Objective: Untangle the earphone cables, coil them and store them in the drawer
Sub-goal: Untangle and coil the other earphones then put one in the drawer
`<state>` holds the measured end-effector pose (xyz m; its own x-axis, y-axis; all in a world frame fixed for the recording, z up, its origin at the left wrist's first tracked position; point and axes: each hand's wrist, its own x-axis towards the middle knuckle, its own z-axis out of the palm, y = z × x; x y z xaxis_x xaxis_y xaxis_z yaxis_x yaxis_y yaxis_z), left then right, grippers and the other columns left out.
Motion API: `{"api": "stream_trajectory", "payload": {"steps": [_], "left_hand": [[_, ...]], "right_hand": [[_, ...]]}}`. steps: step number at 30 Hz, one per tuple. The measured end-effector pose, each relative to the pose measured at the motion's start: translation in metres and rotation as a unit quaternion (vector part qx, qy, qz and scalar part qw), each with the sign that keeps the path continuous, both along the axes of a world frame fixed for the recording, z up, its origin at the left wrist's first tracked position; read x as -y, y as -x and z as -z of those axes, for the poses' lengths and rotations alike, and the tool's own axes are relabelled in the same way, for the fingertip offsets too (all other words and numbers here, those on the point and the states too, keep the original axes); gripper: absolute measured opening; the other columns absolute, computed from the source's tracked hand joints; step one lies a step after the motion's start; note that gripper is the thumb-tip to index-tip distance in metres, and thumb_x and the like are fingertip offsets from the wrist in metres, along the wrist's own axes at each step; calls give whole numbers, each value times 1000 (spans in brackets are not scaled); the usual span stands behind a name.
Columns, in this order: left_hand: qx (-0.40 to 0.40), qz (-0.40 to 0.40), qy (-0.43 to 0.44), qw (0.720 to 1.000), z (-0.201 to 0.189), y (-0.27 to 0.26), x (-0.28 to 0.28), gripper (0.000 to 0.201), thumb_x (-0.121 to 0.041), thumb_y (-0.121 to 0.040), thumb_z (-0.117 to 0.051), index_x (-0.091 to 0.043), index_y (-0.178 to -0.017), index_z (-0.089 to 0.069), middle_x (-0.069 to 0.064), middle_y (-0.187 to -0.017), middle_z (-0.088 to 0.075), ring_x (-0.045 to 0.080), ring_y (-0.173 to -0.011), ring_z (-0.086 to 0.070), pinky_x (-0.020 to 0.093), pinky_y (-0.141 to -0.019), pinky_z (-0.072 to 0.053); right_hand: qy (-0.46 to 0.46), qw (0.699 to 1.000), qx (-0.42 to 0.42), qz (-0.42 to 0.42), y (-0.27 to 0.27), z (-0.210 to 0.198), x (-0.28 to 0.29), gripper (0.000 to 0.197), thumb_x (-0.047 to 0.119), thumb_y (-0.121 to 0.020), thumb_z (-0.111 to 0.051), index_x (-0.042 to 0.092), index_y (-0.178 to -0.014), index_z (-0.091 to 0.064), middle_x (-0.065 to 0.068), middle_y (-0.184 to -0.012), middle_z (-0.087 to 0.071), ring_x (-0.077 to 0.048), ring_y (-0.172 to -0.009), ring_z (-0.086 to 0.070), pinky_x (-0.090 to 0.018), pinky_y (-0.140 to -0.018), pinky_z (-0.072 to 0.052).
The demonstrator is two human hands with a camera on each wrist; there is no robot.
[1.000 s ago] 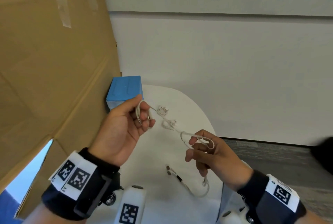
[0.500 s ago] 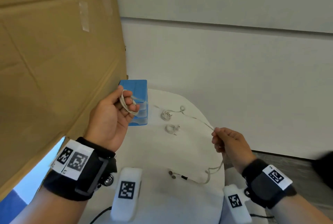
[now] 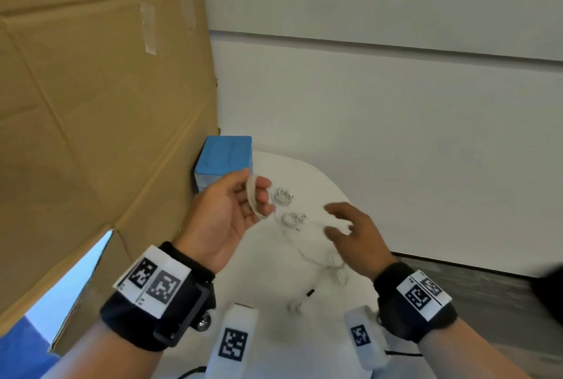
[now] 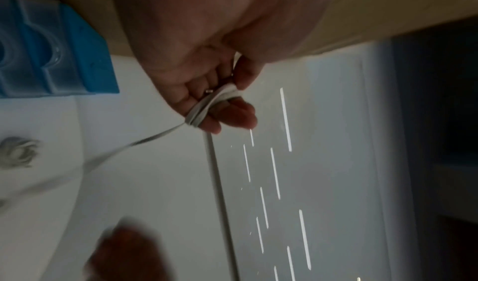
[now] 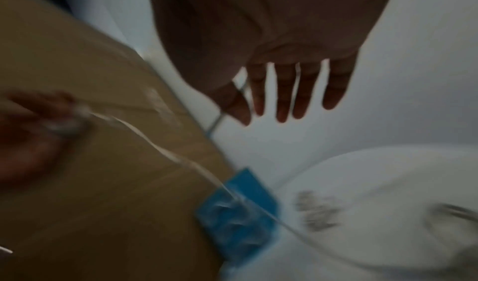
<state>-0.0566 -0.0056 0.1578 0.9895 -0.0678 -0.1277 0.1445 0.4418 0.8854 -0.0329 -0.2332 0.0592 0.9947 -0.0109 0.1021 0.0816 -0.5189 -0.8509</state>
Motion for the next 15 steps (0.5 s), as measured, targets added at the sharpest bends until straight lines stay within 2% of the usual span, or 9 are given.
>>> {"api": "stream_trajectory", "payload": {"steps": [1, 3, 5, 7, 9, 11, 13, 15], "left_hand": [[-7, 18, -13, 1000, 3, 3, 4, 36, -23, -97, -44, -4, -78, -67, 6, -62, -60, 19, -59, -58, 35, -75, -53], [-11, 43, -39, 998, 4, 9, 11, 36, -21, -97, -42, -2, -80, -68, 8, -64, -61, 20, -59, -59, 36, -76, -52], [-5, 50, -56, 997, 3, 12, 13, 33, -19, -96, -45, -2, -79, -68, 8, -63, -61, 19, -57, -61, 33, -72, -55], [2, 49, -59, 997, 1, 12, 12, 31, -17, -96, -48, -3, -78, -69, 8, -63, -62, 18, -55, -61, 32, -71, -56], [5, 43, -49, 998, -2, 11, 8, 30, -19, -96, -50, -3, -80, -70, 8, -65, -64, 17, -56, -63, 32, -73, -57], [3, 34, -16, 999, -7, 8, 4, 31, -21, -97, -49, -2, -84, -70, 7, -67, -67, 17, -59, -67, 30, -72, -58], [-1, 23, 32, 999, -11, 5, -1, 33, -23, -99, -46, -1, -88, -68, 8, -71, -70, 18, -66, -71, 27, -68, -61], [-3, 20, 76, 997, -12, 2, -6, 37, -26, -102, -42, 1, -96, -66, 11, -82, -74, 21, -79, -74, 28, -73, -61]], "right_hand": [[-48, 997, 1, -54, 2, -12, -17, 45, 4, -86, -67, 23, -126, -58, 11, -127, -61, -3, -120, -53, -9, -88, -37], [-122, 983, -10, -138, 4, -28, -44, 59, -1, -84, -68, 28, -133, -52, 14, -136, -56, 3, -129, -46, -11, -97, -33], [-160, 971, -9, -180, 3, -36, -65, 65, -3, -83, -64, 30, -136, -48, 13, -139, -53, -1, -134, -43, -18, -104, -34], [-186, 964, 12, -192, 4, -42, -78, 59, -4, -79, -57, 24, -131, -54, 4, -131, -60, -13, -129, -52, -30, -106, -43], [-242, 954, 11, -176, 5, -48, -84, 40, -5, -81, -56, 10, -118, -61, -12, -115, -68, -22, -109, -64, -37, -96, -52], [-315, 938, -10, -145, 7, -50, -85, 21, -2, -89, -60, 0, -109, -65, -20, -97, -69, -25, -84, -65, -35, -81, -55], [-343, 933, -26, -102, 11, -47, -85, 15, 10, -93, -64, 3, -105, -71, -14, -82, -67, -20, -70, -58, -32, -71, -54], [-328, 940, -37, -81, 19, -39, -86, 17, 18, -94, -64, 9, -102, -75, -8, -74, -64, -16, -62, -52, -29, -64, -52]]}}
